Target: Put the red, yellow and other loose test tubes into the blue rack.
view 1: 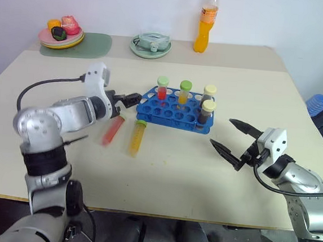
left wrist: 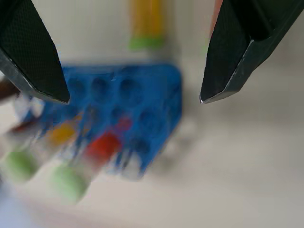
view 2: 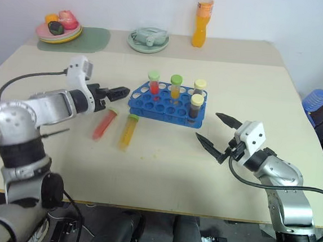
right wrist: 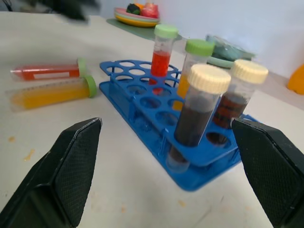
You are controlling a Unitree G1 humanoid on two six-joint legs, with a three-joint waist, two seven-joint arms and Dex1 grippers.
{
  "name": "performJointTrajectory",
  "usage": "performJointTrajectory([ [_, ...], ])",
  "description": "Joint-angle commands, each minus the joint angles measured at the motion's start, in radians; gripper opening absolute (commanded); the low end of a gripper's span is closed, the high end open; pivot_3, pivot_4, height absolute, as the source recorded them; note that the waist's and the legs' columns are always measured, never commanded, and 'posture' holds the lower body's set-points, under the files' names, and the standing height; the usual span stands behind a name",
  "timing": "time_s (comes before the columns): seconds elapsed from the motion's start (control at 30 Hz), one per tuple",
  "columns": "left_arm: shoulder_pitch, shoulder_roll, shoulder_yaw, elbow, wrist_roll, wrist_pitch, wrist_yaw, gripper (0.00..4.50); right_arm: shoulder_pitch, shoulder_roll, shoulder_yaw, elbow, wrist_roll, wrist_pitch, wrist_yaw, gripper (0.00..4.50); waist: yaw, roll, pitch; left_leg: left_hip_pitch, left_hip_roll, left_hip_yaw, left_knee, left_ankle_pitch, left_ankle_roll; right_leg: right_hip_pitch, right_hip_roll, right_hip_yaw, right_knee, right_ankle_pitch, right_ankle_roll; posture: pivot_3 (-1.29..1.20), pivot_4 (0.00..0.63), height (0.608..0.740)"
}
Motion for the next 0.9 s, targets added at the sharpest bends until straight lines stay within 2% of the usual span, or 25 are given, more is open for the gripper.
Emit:
performJointTrajectory([
  [0.03,-0.031,0.017,-0.013,0.103,-0.172,0.058,0.139,4.5,0.01,0.005,-0.015,-0.013,0.006,-0.01,0.015,4.46,-0.001,0.0,0.0,0.0,0.0,0.0,0.0,0.0,0.0,0.0,0.0,0.0,0.0,0.0,0.0,0.0,0.15,0.74],
  [0.23,-0.117,0.064,-0.082,0.338,-0.418,0.058,0.373,4.5,0.028,0.016,-0.016,-0.028,0.004,-0.011,0.015,4.46,0.0,-0.001,0.0,0.0,0.0,0.0,0.001,0.0,0.0,-0.001,0.0,0.0,0.001,0.0,0.0,0.0,0.15,0.74],
  [0.53,-0.265,0.058,-0.192,0.645,-0.637,0.04,0.676,4.5,0.095,-0.036,-0.049,-0.124,0.084,0.039,0.1,4.46,0.0,-0.001,0.0,0.0,-0.001,0.0,0.001,0.0,0.0,-0.001,-0.002,0.001,0.002,0.0,0.0,0.0,0.15,0.74],
  [0.63,-0.276,0.073,-0.248,0.698,-0.72,0.01,0.76,4.5,0.126,-0.056,-0.057,-0.166,0.106,0.054,0.127,4.46,-0.001,-0.001,0.0,0.0,-0.001,0.0,0.001,0.0,0.0,-0.002,-0.002,0.002,0.003,0.0,0.0,0.0,0.15,0.74],
  [0.77,-0.279,0.099,-0.364,0.72,-0.902,-0.059,0.874,4.5,0.151,-0.088,-0.08,-0.203,0.136,0.078,0.161,4.46,0.0,-0.001,0.0,0.0,-0.001,0.0,0.001,0.0,0.0,-0.003,-0.002,0.004,0.003,0.0,0.001,0.0,0.15,0.74],
  [0.9,-0.28,0.099,-0.391,0.731,-0.926,-0.099,0.93,4.5,0.149,-0.097,-0.097,-0.214,0.154,0.099,0.16,4.46,0.001,-0.001,0.0,0.0,-0.002,0.0,0.001,0.0,0.0,-0.003,-0.003,0.004,0.003,0.0,0.001,0.0,0.15,0.74],
])
